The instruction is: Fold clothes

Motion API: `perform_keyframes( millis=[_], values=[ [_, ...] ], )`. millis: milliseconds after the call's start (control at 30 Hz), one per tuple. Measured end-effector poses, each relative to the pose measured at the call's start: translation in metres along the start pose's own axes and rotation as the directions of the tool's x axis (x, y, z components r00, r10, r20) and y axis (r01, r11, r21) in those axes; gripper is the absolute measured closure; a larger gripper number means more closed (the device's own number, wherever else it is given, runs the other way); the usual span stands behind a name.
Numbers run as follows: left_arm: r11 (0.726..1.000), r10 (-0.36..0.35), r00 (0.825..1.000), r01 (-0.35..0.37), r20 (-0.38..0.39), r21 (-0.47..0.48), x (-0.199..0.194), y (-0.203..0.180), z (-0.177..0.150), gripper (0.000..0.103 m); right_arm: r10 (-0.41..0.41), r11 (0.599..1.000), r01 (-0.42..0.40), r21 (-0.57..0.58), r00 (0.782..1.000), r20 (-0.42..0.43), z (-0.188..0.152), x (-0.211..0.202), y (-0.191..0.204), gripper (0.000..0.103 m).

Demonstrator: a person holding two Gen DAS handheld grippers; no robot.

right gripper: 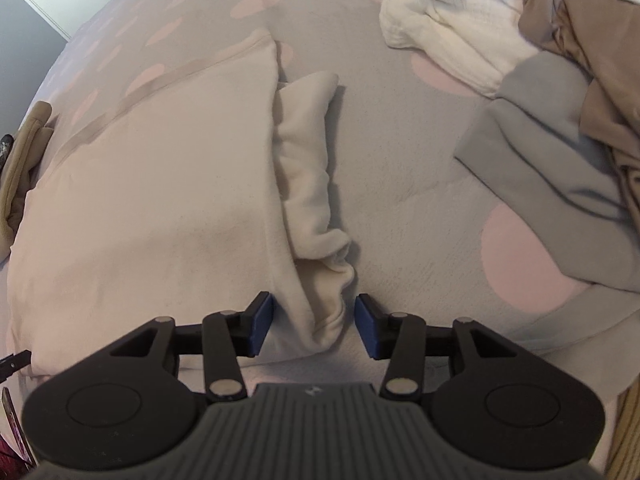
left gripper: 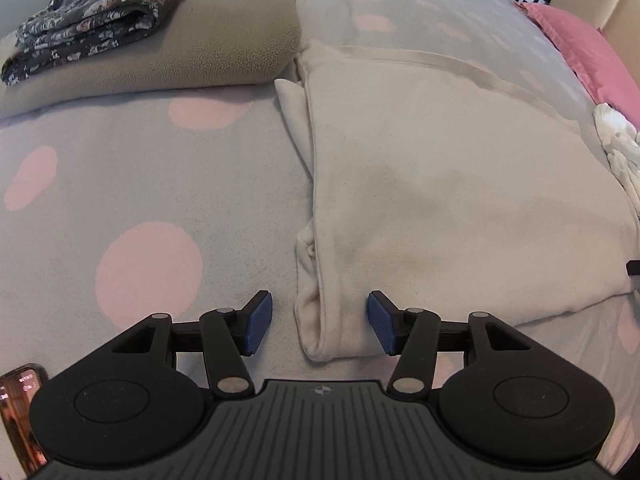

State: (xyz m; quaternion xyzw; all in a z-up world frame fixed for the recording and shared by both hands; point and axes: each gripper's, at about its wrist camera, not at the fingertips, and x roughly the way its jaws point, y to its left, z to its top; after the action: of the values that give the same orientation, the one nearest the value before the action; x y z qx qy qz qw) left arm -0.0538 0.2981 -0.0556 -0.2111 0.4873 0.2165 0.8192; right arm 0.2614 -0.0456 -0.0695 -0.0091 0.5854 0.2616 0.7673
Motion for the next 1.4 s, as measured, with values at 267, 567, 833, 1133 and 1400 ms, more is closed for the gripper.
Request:
perform_keyframes(
  millis=[267,567,833,1133,1400],
  values=[
    [0.997,0.027,0.999,-0.029,0.036,0.065,0.008,-0.02,0.0,0.061,-0.003,0.998,0.004,-0.058,1.0,0.022,0.004,0.013,0.018,0.071],
    [0.996,-0.022,0.999,0.019,0.033,0.09,-0.026,-0.021,0.013,0.096,0.024,1.0,-0.024,-0.015,0.999,0.044,0.012,-0.02,0.028,0.093],
    [0.982,0.004,0.997,0.011,-0.079,0.188,-0.067,-0.029,0.015,0.097,0.032,0.999,-0.032,0.0,0.998,-0.049,-0.011,-0.08,0.028,0.094],
    [0.961,0.024,0.981,0.031,-0.194,0.274,-0.092,-0.029,-0.025,0.097,-0.037,0.997,0.027,-0.07,0.988,-0.148,-0.075,-0.106,0.017,0.094],
    [0.95,0.073,0.966,0.008,-0.249,0.312,-0.065,-0.036,-0.047,0.096,-0.081,0.992,0.064,-0.108,0.983,-0.165,-0.092,-0.099,0.015,0.094]
  ],
)
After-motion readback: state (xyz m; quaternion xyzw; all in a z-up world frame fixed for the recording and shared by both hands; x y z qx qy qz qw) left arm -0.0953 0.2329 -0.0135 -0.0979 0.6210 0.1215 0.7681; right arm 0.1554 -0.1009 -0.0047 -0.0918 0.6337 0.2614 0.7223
